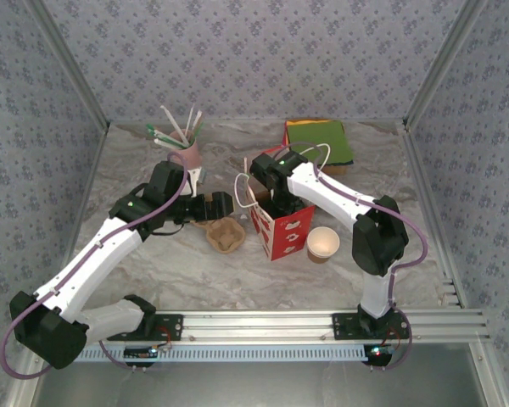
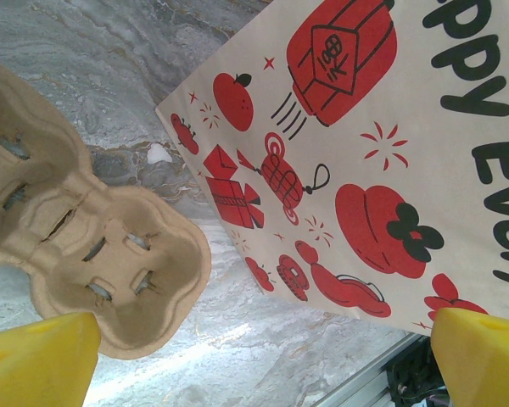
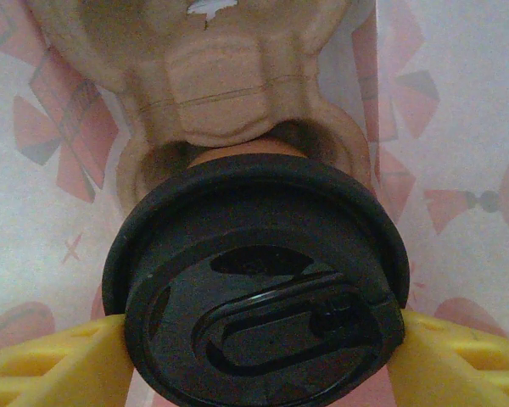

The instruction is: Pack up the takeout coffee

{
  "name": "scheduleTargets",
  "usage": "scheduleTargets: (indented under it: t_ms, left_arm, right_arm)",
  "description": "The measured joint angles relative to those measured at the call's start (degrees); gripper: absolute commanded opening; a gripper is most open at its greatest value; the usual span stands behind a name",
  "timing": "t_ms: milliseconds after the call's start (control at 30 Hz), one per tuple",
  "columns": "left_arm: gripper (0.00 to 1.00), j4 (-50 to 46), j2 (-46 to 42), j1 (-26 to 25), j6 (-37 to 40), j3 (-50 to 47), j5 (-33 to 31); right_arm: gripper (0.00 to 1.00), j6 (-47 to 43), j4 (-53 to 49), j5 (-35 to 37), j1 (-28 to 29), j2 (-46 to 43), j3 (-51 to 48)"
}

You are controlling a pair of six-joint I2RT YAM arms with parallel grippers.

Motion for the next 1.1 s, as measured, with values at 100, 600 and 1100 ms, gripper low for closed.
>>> scheduleTargets:
  t_ms: [100,600,1100]
  left_arm:
    - [1.00,0.00,0.00,0.00,0.00,0.00,0.00]
    - [1.00,0.00,0.00,0.00,0.00,0.00,0.00]
    - [1.00,0.00,-0.22,0.00,0.00,0.00,0.00]
  right_arm:
    - [0.77,0.02,-0.04,0.02,0.00,0.00,-0.07]
    - [0.78,0.02,0.00,0.22,0.00,0.00,-0.17]
    - [0.80,0.04,0.02,0.42,0.15,0.00,-0.28]
